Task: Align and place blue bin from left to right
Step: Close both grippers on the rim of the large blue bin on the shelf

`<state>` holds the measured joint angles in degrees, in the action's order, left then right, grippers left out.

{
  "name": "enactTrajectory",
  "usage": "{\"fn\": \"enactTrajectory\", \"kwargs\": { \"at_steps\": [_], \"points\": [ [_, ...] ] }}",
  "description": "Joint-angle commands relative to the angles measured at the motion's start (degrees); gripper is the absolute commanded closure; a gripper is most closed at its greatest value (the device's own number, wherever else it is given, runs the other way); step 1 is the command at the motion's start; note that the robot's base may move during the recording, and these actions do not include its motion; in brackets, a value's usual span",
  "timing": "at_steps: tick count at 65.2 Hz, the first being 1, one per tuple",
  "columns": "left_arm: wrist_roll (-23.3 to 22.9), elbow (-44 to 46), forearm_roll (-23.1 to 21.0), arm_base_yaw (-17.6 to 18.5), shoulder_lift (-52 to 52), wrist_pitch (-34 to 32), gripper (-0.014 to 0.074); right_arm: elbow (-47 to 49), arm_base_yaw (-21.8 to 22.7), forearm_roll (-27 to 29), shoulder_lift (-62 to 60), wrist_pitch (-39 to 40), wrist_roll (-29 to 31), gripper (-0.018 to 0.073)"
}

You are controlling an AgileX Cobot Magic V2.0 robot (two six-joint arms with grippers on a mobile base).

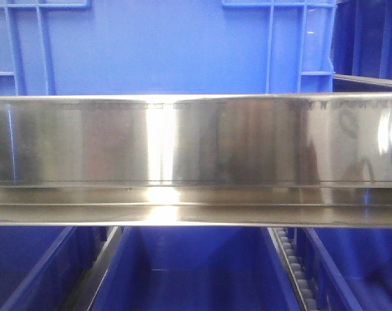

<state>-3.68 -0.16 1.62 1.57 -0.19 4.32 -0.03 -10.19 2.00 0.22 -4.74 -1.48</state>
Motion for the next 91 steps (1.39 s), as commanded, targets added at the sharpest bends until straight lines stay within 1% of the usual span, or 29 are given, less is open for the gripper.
{"fn": "enactTrajectory", "kwargs": {
  "at_steps": [1,26,36,61,67,73,78,81,84,88,91],
  "points": [
    [0.07,0.16,-0.37,0.33,0.19,-0.84,0.0707,0.03,0.26,-0.03,-0.22,1.38,0.34,0.0721],
    [0.07,0.16,-0.37,0.31,0.19,-1.36,0.0707,0.03,0.26,-0.03,-0.22,1.38,0.34,0.0721],
    [0.07,0.16,-0.37,0.31,0.19,-6.42,0.0707,0.03,0.26,-0.03,-0.22,1.38,0.34,0.0721],
    [0.07,0.16,-0.37,0.31,0.19,-12.82,0.0707,0.03,0.33,-0.03,-0.22,2.32,0.34,0.0721],
    [0.07,0.16,-0.37,0.31,0.19,-14.47,0.0707,0.03,0.33,-0.03,-0.22,4.21,0.34,0.0721],
    [0.07,1.0,-0.37,0.31,0.19,-14.36,0.0707,0.03,0.33,-0.03,-0.22,8.7,0.34,0.0721],
    [0.07,3.9,-0.37,0.31,0.19,-13.02,0.0707,0.03,0.33,0.26,-0.22,13.56,0.34,0.0721],
    [0.07,6.69,-0.37,0.31,0.19,-11.4,0.0707,0.03,0.33,1.69,-0.22,14.66,-0.29,0.0721],
    [0.07,9.53,-0.37,0.31,0.19,-9.13,0.0707,1.07,0.33,3.56,-0.22,13.41,-0.68,0.0721],
    [0.07,14.81,0.1,0.31,0.19,-4.32,0.0697,5.48,0.33,4.16,-0.22,8.44,-0.68,0.0721],
    [0.07,18.91,0.1,0.31,-0.68,-0.54,0.0666,10.08,0.33,4.16,-0.22,2.96,-0.68,0.0721]
  ]
}}
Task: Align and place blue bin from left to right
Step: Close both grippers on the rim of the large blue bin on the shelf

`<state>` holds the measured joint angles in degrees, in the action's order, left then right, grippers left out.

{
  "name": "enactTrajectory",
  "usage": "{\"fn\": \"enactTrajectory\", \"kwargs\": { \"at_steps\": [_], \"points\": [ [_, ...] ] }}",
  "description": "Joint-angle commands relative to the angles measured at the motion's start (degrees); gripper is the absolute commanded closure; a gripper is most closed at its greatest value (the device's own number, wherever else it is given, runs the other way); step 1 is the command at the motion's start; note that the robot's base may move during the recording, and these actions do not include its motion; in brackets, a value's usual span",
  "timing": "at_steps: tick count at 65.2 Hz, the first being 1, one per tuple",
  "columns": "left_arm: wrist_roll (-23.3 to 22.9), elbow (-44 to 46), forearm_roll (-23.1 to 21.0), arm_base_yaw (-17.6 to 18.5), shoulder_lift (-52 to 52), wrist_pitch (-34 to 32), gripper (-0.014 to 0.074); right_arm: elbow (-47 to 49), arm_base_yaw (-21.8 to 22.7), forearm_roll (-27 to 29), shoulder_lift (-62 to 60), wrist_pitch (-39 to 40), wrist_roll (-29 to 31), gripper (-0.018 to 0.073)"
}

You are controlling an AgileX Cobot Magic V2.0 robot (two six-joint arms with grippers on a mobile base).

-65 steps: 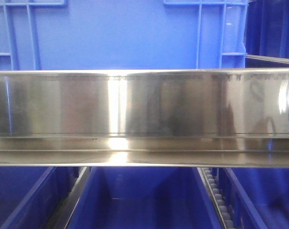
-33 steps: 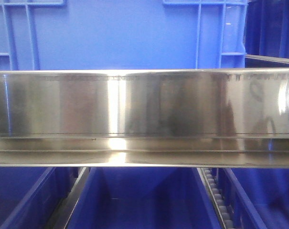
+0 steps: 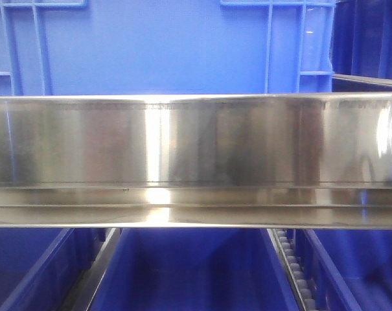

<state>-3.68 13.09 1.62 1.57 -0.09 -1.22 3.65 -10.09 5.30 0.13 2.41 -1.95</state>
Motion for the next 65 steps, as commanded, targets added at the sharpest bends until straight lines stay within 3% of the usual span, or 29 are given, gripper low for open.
{"fn": "enactTrajectory", "kwargs": {
  "at_steps": [1,6,11,18,26,33,39,46,53,65],
  "points": [
    [0.07,6.27,0.1,0.31,-1.11,5.59,0.0654,7.78,0.23,0.86,-0.13,-5.73,-0.21,0.0721],
    [0.07,12.94,0.1,0.68,-3.59,11.7,0.0559,14.71,0.23,0.86,-0.13,-12.18,-0.21,0.0707],
    [0.17,19.27,0.1,1.6,-6.55,16.97,0.0437,22.26,0.23,0.86,1.05,-18.36,-0.21,0.0612],
    [0.61,26.94,0.1,2.79,-13.01,21.49,0.0233,29.4,0.23,0.86,4.82,-22.27,-0.1,0.0309],
    [0.61,33.08,0.1,3.28,-20.06,23.07,0.0125,34.0,0.23,0.86,9.9,-22.19,-0.1,-0.0013],
    [0.61,37.11,0.44,5.37,-25.28,22.96,0.0089,36.99,-0.11,1.56,13.84,-23.6,-0.1,-0.0009],
    [0.61,40.13,0.44,10.43,-29.42,23.39,0.0088,40.84,-1.06,2.1,18.52,-26.07,0.49,-0.0009],
    [0.61,44.9,0.92,16.3,-35.24,26.08,0.0088,46.82,-3.43,5.65,23.89,-30.44,6.96,-0.0009],
    [0.61,50.45,1.63,19.95,-42.06,31.21,0.0088,53.03,-6.79,8.85,30.26,-33.41,12.21,-0.0009],
    [0.61,61.79,1.63,21.14,-54.75,39.72,0.0088,65.39,-12.49,8.36,43.96,-42.62,12.46,-0.0009]
  ]
}}
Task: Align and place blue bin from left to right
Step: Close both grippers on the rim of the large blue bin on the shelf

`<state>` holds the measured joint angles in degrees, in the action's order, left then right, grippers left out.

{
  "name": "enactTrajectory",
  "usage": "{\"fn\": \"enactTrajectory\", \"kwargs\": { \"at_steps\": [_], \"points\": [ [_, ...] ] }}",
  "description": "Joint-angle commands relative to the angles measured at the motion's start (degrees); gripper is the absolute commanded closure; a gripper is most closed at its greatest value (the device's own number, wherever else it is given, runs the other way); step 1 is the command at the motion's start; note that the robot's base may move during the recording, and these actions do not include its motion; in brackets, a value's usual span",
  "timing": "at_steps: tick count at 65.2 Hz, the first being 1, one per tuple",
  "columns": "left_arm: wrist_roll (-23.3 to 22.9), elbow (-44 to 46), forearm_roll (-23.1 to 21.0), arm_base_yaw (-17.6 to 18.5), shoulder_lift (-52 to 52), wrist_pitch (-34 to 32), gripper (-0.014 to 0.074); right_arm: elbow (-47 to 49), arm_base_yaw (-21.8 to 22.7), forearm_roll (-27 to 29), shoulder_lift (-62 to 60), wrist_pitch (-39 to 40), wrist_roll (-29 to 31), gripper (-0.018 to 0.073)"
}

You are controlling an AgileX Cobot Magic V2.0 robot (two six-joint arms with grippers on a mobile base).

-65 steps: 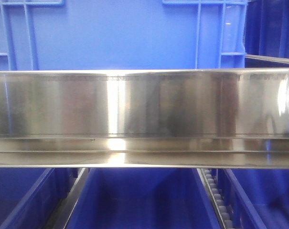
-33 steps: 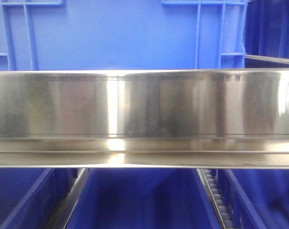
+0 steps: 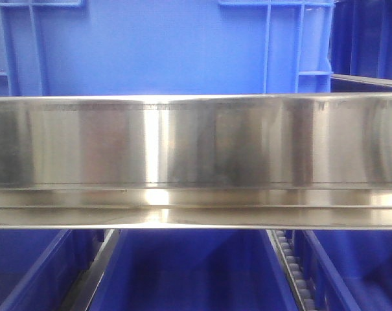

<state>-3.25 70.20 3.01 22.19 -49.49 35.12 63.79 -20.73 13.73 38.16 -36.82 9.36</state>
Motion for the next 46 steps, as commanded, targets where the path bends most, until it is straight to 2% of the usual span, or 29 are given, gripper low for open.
{"fn": "enactTrajectory", "kwargs": {
  "at_steps": [1,14,24,33,39,46],
  "points": [
    [0.17,5.55,0.25,0.51,-6.36,3.92,0.0088,6.23,-2.14,-0.06,7.03,-3.74,1.15,-0.0009],
    [-1.72,18.14,-0.16,-0.72,-19.8,12.26,0.0088,21.57,-3.3,-0.06,23.24,-13.72,1.15,-0.0009],
    [-1.85,29.08,-0.25,-3.61,-29.05,23.35,0.0088,33.87,-3.3,-0.83,34.61,-22.03,-1.98,-0.0009],
    [-1.85,40.01,-0.25,-5.93,-37.54,32.24,0.0088,43.81,-3.3,-5.26,44.37,-30.02,-9.04,-0.0009],
    [-1.85,44.59,-0.25,-6.24,-41.98,34.65,0.0088,48.65,-4.13,-7.89,49.06,-33.14,-12.88,-0.0009],
    [-1.85,48.52,-0.25,-6.24,-45.97,34.85,0.0088,52.37,-7.2,-13.73,53.58,-33.14,-15.52,-0.0009]
  ]
}}
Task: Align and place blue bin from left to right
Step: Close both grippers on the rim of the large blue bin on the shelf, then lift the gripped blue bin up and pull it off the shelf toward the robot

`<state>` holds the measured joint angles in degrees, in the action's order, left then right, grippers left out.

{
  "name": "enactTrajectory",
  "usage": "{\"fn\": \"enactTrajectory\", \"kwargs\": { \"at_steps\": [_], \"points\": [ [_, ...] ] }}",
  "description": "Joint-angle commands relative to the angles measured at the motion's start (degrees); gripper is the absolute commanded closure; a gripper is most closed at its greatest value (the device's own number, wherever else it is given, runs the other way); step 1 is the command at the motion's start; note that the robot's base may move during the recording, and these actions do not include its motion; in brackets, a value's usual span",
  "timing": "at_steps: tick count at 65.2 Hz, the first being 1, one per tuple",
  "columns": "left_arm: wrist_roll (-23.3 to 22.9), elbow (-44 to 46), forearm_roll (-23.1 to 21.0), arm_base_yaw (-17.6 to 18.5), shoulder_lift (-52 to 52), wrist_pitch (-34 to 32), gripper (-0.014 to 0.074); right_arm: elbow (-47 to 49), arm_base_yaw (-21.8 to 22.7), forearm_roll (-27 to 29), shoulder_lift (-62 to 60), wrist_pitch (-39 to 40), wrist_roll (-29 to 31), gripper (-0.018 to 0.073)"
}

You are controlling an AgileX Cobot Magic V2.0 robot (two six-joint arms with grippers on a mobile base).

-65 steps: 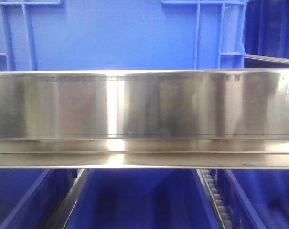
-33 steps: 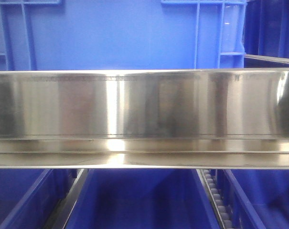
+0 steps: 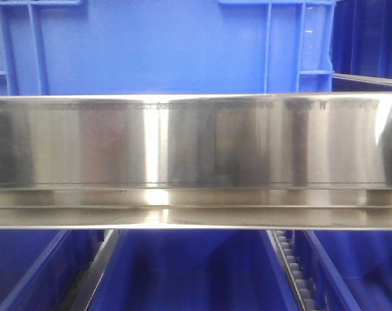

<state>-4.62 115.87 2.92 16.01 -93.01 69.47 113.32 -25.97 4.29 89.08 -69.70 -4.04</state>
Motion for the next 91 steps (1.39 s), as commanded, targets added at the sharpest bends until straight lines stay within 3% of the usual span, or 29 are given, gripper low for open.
{"fn": "enactTrajectory", "kwargs": {
  "at_steps": [1,8,25,48,64,73,79,83,87,91],
  "points": [
    [-0.47,3.19,-0.16,-0.07,-3.13,0.49,0.0088,3.47,-2.43,-5.34,3.49,-0.26,-2.42,-0.0009],
    [-0.47,4.18,-0.05,-0.31,-5.8,0.49,0.0088,5.52,-5.01,-8.52,7.44,-0.26,-5.1,-0.0009],
    [-0.47,4.18,2.16,-0.79,-10.23,0.49,0.0088,6.63,-4.87,-6.72,14.05,-0.26,-6.97,-0.0009],
    [-0.47,4.18,0.14,-4.36,-14.15,0.49,0.0088,6.63,-4.87,-6.58,18.31,-0.21,-7.08,-0.0009],
    [-0.47,4.18,-0.13,-4.36,-15.1,0.49,0.0092,6.63,-4.87,-4.62,20.5,1.47,-7.08,0.0005],
    [-0.47,4.18,-0.13,-4.36,-15.1,0.49,0.0181,6.63,-4.87,-4.29,20.29,2.96,-7.08,0.0176],
    [-0.47,4.18,-0.13,-4.36,-15.1,0.49,0.0362,7.03,-4.87,-4.29,20.23,2.7,-7.08,0.0391],
    [-0.47,4.18,-0.13,-4.36,-15.1,0.49,0.0519,7.17,-4.87,-4.29,20.23,2.47,-7.08,0.0556],
    [-0.47,4.18,-0.13,-4.36,-15.1,0.49,0.0692,7.17,-4.87,-4.29,20.23,2.47,-7.08,0.0665],
    [-0.47,4.18,0.15,-4.36,-15.1,0.49,0.0708,7.17,-4.87,-4.29,20.23,2.47,-7.08,0.0723]
  ]
}}
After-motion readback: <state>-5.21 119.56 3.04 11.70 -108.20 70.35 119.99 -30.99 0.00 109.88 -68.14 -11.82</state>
